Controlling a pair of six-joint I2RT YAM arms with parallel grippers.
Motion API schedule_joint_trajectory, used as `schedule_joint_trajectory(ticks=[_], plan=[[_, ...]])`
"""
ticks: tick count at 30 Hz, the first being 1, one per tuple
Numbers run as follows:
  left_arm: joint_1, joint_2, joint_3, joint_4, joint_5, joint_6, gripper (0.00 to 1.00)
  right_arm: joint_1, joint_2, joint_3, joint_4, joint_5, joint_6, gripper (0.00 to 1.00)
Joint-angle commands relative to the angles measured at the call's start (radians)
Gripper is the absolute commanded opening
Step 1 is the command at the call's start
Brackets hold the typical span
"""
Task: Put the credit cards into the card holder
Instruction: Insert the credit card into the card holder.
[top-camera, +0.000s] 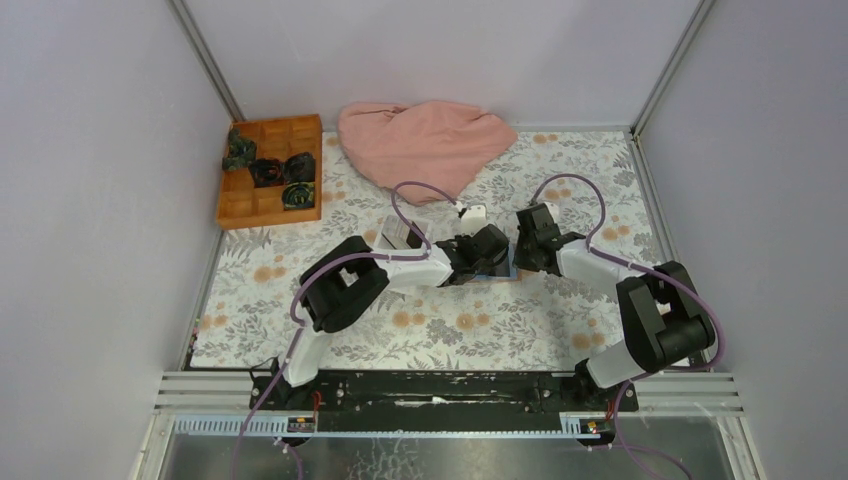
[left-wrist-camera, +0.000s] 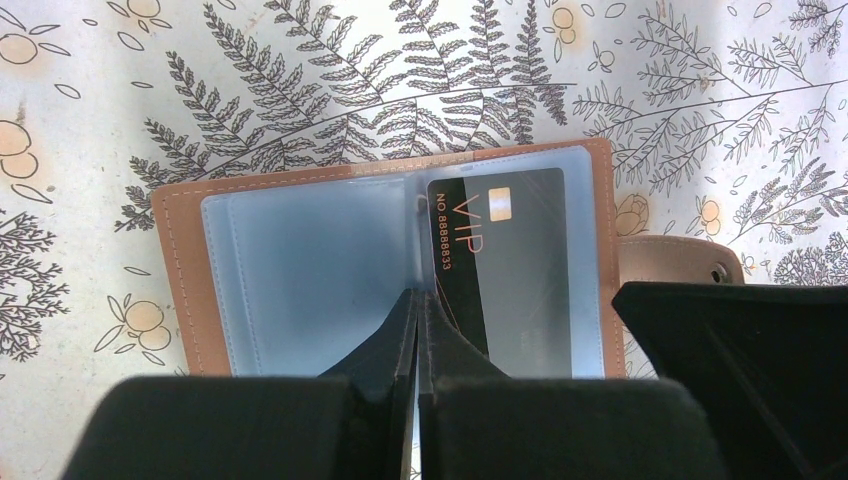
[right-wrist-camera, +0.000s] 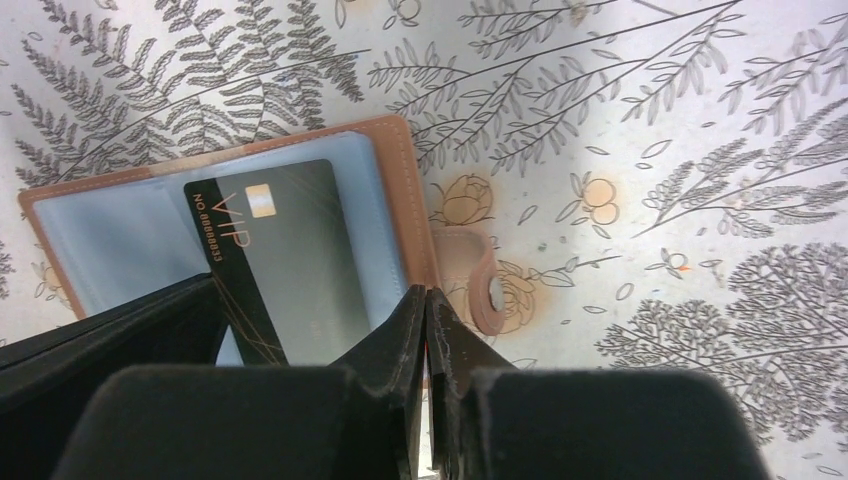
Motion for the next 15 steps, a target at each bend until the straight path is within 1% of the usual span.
schedule_joint_trajectory(ticks=[1, 9, 15], plan=[[-0.010, 0.022, 0.014, 0.005, 0.010, 0.009, 0.00, 0.003, -0.035, 0.010, -0.042, 0.077, -0.026, 0.09], [-0.012, 0.022, 0.014, 0.005, 0.007, 0.009, 0.00, -0.001, -0.003, -0.002, -0.031, 0.091, -0.038, 0.09], [-0.019, 0.028, 0.028, 0.005, 0.013, 0.006, 0.00, -0.001, 0.031, -0.003, -0.020, 0.062, -0.042, 0.09]])
